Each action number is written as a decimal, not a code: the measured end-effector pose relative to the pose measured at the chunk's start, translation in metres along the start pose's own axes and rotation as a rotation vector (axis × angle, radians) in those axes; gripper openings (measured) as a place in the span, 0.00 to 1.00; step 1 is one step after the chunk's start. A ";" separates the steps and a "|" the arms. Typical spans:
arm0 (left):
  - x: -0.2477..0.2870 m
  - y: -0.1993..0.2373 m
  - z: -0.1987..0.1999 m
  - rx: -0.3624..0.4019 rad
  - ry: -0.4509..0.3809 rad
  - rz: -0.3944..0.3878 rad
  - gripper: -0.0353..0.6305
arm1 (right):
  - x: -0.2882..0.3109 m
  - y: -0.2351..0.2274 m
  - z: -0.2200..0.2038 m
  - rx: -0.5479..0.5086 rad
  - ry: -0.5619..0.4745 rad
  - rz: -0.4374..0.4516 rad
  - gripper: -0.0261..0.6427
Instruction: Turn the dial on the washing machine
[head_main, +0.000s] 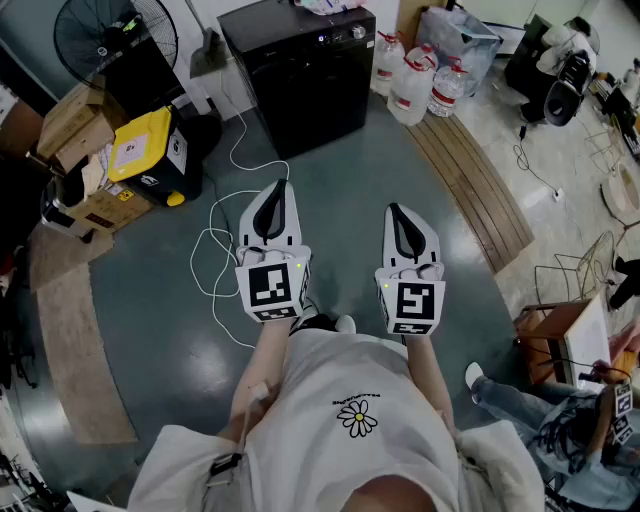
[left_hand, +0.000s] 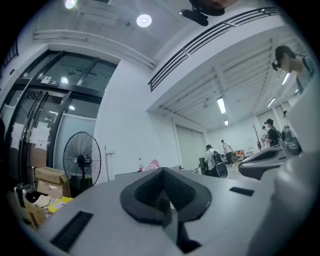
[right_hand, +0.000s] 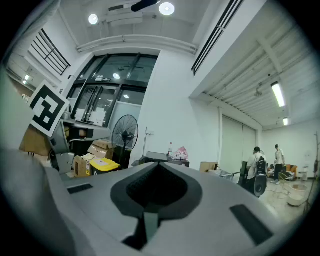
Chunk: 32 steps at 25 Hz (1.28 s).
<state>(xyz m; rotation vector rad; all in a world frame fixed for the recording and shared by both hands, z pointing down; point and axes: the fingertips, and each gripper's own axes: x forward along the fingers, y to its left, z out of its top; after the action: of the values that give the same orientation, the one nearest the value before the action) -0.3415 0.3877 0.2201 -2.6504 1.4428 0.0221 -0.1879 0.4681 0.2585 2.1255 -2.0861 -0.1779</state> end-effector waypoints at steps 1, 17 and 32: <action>0.000 -0.001 0.000 0.000 0.001 0.001 0.05 | -0.001 -0.001 -0.001 -0.002 0.001 0.000 0.05; -0.004 -0.007 -0.020 -0.044 0.033 0.017 0.05 | -0.005 -0.009 -0.023 0.043 0.035 0.009 0.04; 0.079 0.018 -0.001 -0.036 -0.057 0.028 0.05 | 0.063 -0.043 -0.010 0.017 -0.021 0.030 0.05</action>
<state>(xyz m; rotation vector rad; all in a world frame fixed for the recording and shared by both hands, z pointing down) -0.3137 0.3118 0.2135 -2.6341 1.4757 0.1269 -0.1428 0.4057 0.2615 2.1096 -2.1375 -0.1804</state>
